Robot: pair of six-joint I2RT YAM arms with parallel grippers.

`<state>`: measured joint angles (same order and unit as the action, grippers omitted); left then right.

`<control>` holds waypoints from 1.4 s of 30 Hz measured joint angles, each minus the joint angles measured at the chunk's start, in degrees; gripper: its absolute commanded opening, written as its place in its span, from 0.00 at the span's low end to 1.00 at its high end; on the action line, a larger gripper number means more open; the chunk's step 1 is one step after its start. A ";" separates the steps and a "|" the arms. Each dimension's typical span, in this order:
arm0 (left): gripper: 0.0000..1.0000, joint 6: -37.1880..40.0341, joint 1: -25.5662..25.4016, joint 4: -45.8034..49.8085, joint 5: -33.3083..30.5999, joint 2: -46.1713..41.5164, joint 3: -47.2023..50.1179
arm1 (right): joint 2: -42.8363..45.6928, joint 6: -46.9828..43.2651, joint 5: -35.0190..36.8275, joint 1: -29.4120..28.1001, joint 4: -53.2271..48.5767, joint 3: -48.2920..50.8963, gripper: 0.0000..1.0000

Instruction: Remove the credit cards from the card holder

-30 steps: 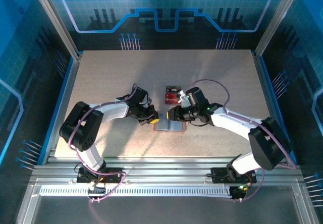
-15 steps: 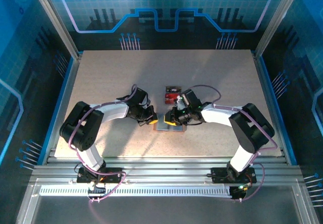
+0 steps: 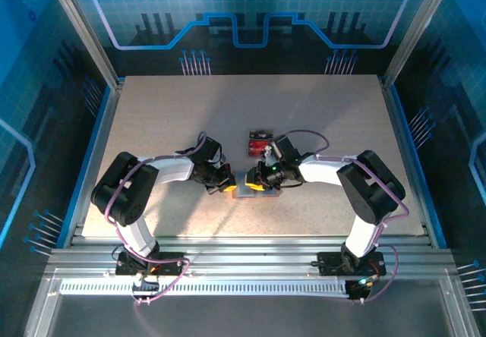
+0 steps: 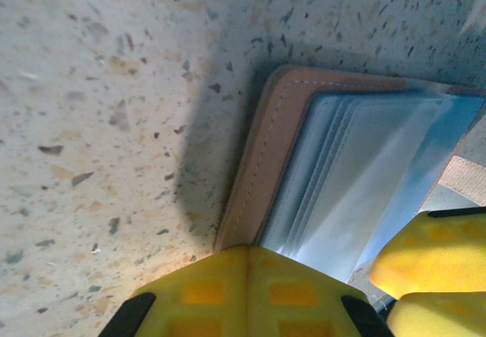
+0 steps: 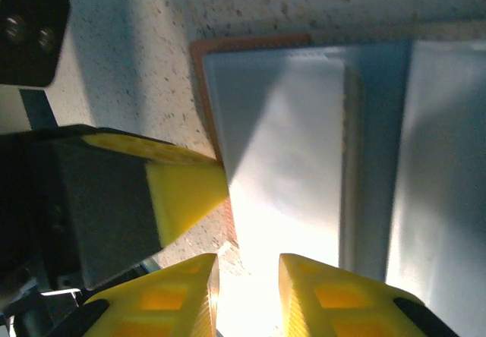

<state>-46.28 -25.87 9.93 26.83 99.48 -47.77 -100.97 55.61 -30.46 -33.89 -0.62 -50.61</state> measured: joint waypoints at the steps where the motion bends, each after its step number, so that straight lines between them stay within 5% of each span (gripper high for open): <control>1: 0.00 -0.13 -0.11 0.00 0.02 0.00 0.00 | 0.00 -0.13 -0.02 0.09 -0.24 -0.37 0.28; 20: 0.00 -0.07 -0.50 1.01 -0.94 0.02 -0.68 | -4.42 -8.35 -0.68 0.63 -10.01 -9.29 0.30; 42: 0.00 1.42 0.22 3.26 -1.57 0.98 -2.67 | -6.32 -9.62 -2.43 2.05 -10.88 -8.81 0.32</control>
<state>-44.86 -25.65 13.19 25.26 100.47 -50.43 -107.28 46.00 -32.88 -31.83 -11.51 -59.42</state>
